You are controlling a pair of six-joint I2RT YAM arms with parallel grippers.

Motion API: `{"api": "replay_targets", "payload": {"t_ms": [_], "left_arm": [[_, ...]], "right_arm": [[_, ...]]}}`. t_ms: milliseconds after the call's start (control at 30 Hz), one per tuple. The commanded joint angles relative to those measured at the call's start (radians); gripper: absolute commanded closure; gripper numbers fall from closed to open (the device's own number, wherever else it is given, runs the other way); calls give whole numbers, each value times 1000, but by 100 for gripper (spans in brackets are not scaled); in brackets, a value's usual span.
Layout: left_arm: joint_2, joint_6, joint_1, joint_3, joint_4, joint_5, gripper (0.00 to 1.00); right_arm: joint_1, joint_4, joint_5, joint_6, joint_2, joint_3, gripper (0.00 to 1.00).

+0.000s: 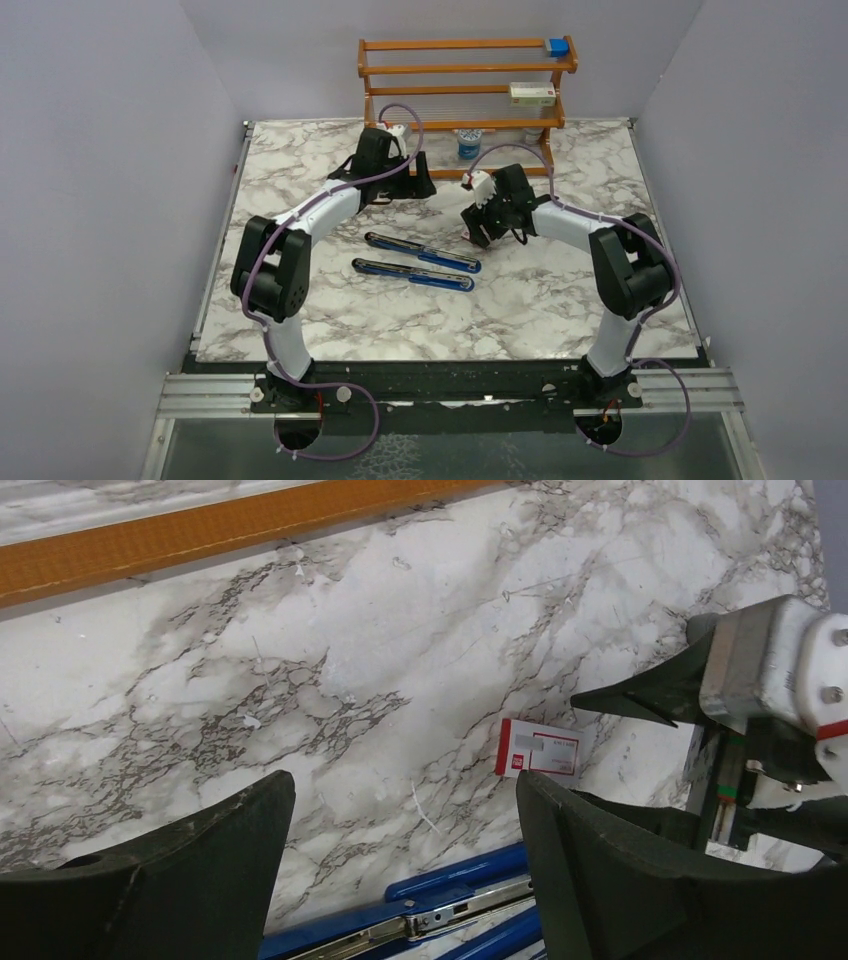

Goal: Load the staples into the stapler
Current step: Open the staple box at the center of the board.

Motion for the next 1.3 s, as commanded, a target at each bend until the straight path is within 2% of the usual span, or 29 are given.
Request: {"api": "replay_targets", "payload": {"t_ms": [0, 167, 367, 533, 667, 833, 1067, 1267], "left_arm": [[22, -4, -5, 26, -1, 58, 16], [29, -6, -5, 31, -3, 72, 17], [48, -16, -5, 38, -1, 99, 19], [70, -67, -5, 29, 28, 142, 22], [86, -138, -7, 2, 98, 195, 26], [108, -257, -7, -70, 264, 272, 28], [168, -302, -50, -89, 354, 279, 34], [236, -366, -70, -100, 475, 303, 47]], "right_arm": [[-15, -61, -30, -49, 43, 39, 32], [-16, -121, -38, -78, 77, 58, 35], [-16, -144, -8, -83, 83, 53, 46], [-16, -154, -11, -84, 74, 40, 49], [-16, -146, -31, -73, 67, 28, 50], [-16, -139, -56, -56, 69, 14, 51], [-16, -128, -67, -37, 71, 10, 53], [-15, -121, -75, -28, 71, 3, 54]]}}
